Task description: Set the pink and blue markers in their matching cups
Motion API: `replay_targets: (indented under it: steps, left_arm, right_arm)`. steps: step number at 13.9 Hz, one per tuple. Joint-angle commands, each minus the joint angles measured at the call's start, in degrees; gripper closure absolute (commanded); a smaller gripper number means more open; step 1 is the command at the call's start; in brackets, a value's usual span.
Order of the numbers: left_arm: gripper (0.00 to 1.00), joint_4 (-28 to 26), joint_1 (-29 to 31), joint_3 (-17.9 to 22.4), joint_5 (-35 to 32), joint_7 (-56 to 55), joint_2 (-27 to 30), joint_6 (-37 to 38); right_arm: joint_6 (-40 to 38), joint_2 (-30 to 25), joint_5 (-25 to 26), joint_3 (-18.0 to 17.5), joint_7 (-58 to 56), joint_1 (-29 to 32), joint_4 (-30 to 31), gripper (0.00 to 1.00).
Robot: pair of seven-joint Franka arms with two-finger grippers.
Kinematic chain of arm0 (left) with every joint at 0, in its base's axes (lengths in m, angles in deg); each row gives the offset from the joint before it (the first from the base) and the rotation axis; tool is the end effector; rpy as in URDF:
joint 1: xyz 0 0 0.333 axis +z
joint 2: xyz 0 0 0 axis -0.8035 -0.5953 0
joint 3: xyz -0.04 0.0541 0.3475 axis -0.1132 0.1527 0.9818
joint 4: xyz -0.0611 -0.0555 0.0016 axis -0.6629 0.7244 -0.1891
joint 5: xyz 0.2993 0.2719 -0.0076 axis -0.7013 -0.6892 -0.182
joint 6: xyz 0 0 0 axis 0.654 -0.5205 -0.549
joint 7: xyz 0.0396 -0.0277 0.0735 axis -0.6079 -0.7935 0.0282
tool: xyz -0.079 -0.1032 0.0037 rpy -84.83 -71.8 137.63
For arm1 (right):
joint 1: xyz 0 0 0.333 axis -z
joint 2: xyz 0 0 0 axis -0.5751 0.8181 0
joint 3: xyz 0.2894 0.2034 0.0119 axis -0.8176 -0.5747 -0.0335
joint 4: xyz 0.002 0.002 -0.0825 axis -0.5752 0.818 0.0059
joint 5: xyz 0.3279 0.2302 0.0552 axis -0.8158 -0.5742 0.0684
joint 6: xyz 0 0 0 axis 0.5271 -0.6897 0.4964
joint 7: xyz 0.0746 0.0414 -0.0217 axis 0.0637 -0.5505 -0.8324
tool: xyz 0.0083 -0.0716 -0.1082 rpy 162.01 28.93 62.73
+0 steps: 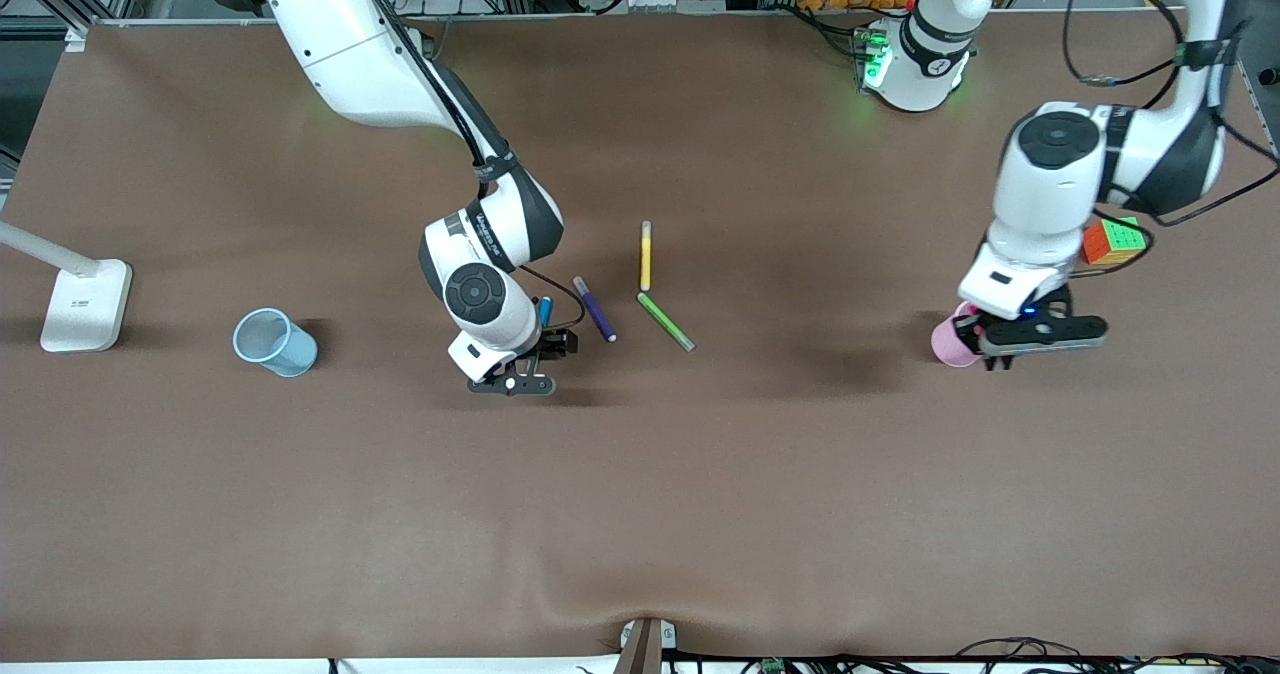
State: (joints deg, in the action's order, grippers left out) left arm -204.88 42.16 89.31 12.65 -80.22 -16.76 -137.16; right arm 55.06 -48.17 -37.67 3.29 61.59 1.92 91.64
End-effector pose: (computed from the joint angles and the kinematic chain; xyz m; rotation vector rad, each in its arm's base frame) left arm 0.5854 -0.0724 0.3748 -2.8378 0.0911 -0.5980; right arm 0.5986 0.3579 0.1803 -3.1215 0.0445 0.1438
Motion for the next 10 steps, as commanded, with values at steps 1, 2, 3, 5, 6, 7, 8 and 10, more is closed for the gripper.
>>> replay_targets:
  steps: [1, 2, 3, 5, 6, 7, 8, 10]
  left_arm:
    - [1.0, -3.8, 1.2, -0.9, -1.1, 1.3, 2.9, -4.4]
    - [1.0, -4.8, 2.5, -0.8, -1.2, 1.5, 2.6, -7.4]
    - [1.0, -5.0, 2.9, -0.8, -1.2, 2.0, 2.0, -8.5]
    - [1.0, -5.2, 2.9, -0.8, -1.3, 2.0, 1.9, -8.7]
    - [1.0, -5.2, 3.0, -0.8, -1.3, 2.0, 1.5, -9.0]
    - [1.0, -5.2, 3.5, -0.7, -1.4, 2.2, 1.0, -9.5]
    - [1.0, -5.7, 4.0, -0.7, -1.5, 2.2, 0.4, -10.4]
    - [1.0, -6.1, 5.1, -0.7, -1.8, 2.2, -1.4, -13.7]
  right_arm:
    - [0.7, 0.3, 1.0, -0.4, 0.9, 0.5, 0.0, 0.24]
    - [0.8, 0.4, 1.0, -0.3, 0.9, 0.5, 0.0, 0.4]
    - [0.8, 0.4, 1.0, -0.3, 0.9, 0.5, 0.0, 0.53]
    - [1.4, 0.5, 1.0, -0.3, 0.9, 0.5, 0.2, 0.76]
    - [1.5, 0.5, 1.0, -0.3, 0.9, 0.5, 0.2, 0.85]
    - [1.5, 0.4, 1.0, -0.3, 0.9, 0.6, 0.2, 0.92]
    - [1.4, 0.3, 1.1, -0.2, 0.4, 0.8, 0.2, 1.0]
    - [0.5, -0.8, 1.1, -0.2, -1.8, 2.4, 0.2, 1.0]
